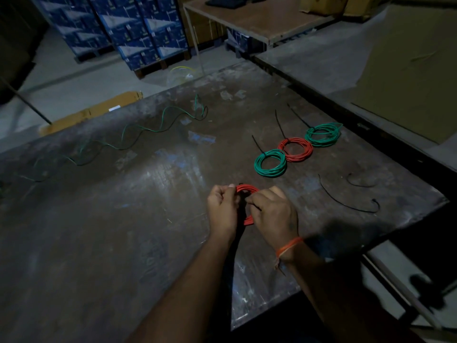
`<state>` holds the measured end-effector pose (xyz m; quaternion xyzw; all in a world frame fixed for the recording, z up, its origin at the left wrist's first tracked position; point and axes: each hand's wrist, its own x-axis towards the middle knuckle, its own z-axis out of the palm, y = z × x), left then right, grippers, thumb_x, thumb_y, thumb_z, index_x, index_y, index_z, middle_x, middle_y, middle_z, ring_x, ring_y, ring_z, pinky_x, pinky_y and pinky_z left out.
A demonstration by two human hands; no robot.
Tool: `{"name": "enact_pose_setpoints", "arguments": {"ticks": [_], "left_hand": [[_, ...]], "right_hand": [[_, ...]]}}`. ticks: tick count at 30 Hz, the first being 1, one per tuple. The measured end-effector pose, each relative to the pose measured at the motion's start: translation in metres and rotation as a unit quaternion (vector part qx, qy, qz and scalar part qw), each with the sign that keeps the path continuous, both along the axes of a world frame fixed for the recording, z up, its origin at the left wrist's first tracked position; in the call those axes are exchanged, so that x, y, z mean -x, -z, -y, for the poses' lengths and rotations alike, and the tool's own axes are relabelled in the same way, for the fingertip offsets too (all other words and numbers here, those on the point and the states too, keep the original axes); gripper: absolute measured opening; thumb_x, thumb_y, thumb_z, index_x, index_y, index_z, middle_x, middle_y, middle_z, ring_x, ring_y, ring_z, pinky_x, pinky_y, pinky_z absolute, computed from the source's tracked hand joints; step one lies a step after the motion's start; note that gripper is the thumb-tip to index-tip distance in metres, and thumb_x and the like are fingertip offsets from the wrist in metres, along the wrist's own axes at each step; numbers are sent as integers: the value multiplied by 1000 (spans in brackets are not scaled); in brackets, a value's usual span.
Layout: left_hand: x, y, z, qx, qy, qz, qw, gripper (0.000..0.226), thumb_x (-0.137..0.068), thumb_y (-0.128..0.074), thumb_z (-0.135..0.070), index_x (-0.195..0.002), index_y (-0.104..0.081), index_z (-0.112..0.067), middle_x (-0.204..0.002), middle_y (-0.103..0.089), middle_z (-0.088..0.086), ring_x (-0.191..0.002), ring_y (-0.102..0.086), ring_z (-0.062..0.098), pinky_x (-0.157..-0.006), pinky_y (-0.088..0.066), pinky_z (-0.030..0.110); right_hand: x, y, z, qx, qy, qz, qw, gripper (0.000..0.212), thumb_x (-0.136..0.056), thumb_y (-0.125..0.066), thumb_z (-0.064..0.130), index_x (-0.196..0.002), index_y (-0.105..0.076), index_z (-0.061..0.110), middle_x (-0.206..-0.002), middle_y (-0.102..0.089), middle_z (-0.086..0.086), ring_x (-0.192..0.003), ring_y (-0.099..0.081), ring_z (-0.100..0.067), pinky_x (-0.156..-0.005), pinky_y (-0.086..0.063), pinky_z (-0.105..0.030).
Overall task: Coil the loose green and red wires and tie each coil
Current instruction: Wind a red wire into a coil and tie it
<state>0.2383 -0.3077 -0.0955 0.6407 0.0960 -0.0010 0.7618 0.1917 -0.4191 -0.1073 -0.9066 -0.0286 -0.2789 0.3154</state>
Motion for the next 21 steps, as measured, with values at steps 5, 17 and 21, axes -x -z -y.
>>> {"name": "enact_pose_setpoints", "arguments": {"ticks": [5, 17, 21], "left_hand": [[1, 0, 1, 65, 25, -12, 997, 31, -100, -50, -7, -72, -42, -16, -54, -41, 3, -48, -36, 15, -47, -30, 28], [0, -3, -2, 95, 75, -25, 992, 33, -95, -47, -1, -66, -50, -15, -51, -34, 3, -48, -29, 15, -48, -22, 28], [1, -4, 0, 90, 59, -17, 994, 32, -94, -47, 3, -66, -47, -13, -51, -37, 3, -49, -32, 15, -48, -23, 28]], "right_hand": [[2, -1, 0, 3, 10, 47, 999, 11, -84, -64, 12, -86, -75, 16, -89, -72, 3, -79, -59, -24, -65, -53, -40], [3, 0, 0, -29, -32, 84, 996, 15, -84, -71, 4, -90, -76, 16, -97, -73, 6, -85, -61, -23, -74, -53, -40], [2, -1, 2, -52, -55, 81, 994, 15, -87, -72, 6, -95, -75, 19, -100, -72, 7, -90, -62, -22, -79, -51, -38]]}}
